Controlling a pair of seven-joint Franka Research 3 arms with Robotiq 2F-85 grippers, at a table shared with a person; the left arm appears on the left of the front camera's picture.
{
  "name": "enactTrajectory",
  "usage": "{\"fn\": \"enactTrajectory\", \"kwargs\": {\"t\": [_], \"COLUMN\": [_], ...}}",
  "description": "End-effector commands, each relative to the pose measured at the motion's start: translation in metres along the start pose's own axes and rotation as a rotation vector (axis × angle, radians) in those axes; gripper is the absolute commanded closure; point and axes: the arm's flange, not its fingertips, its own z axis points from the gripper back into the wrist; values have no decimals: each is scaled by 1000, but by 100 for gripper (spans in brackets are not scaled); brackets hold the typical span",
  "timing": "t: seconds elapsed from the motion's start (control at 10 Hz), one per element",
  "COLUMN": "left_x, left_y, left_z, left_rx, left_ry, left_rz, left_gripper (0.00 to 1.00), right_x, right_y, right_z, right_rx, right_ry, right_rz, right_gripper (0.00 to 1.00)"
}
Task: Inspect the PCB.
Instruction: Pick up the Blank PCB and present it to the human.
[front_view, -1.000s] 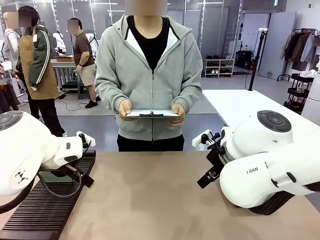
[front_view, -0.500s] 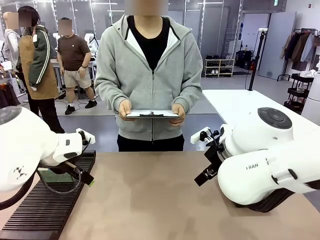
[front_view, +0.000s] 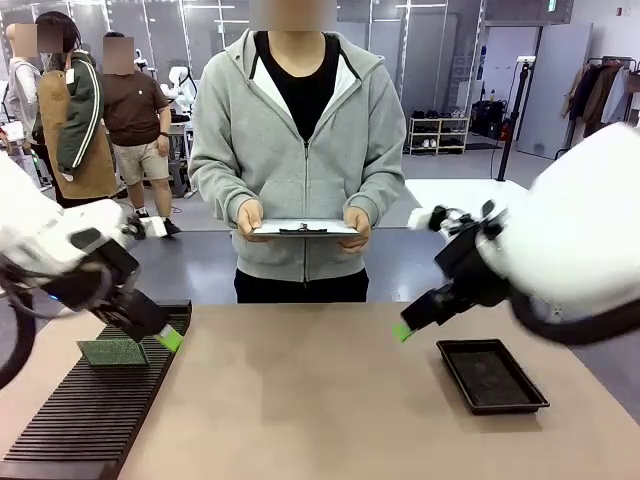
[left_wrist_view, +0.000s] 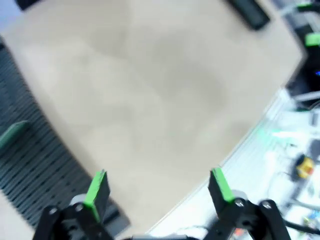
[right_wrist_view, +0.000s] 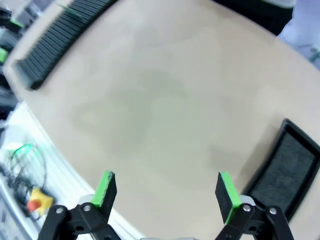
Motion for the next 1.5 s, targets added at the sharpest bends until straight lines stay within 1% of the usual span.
{"fn": "enactTrajectory", "kwargs": {"t": [0.0, 0.1, 0.2, 0.3, 0.4, 0.5, 0.6, 0.7, 0.8, 0.9, 1.0, 1.1, 1.2, 1.4], "left_x": [-12, -20, -38, -52, -68, -87, -110, -131, -147, -162, -175, -186, -189, -184], "left_y": [21, 34, 51, 68, 90, 112, 133, 146, 160, 175, 187, 196, 200, 201], "left_z": [41, 59, 82, 99, 112, 121, 134, 143, 148, 152, 155, 160, 160, 156], "left_rx": [-187, -304, -378, -469, -545, -595, -650, -662, -620, -639, -638, -644, -647, -639], "left_ry": [20, -3, -44, -125, -208, -280, -365, -400, -433, -486, -511, -560, -568, -585], "left_rz": [60, 85, 107, 125, 154, 205, 224, 178, 170, 202, 243, 281, 290, 294], "left_gripper": [0, 0, 0, 0, 0, 0, 0, 0, 0, 0, 0, 0, 0, 0], "right_x": [-7, -18, -37, -55, -74, -95, -119, -141, -161, -180, -196, -209, -214, -211], "right_y": [-40, -56, -74, -96, -121, -142, -157, -170, -185, -197, -206, -209, -211, -212], "right_z": [44, 65, 85, 100, 113, 122, 131, 137, 143, 149, 154, 157, 157, 155], "right_rx": [236, 365, 430, 507, 564, 621, 637, 664, 670, 674, 658, 651, 649, 636], "right_ry": [-8, -36, -72, -114, -188, -260, -303, -343, -382, -423, -443, -461, -474, -473], "right_rz": [-121, -173, -241, -293, -353, -406, -452, -496, -540, -580, -618, -644, -653, -649], "right_gripper": [0, 0, 0, 0, 0, 0, 0, 0, 0, 0, 0, 0, 0, 0]}}
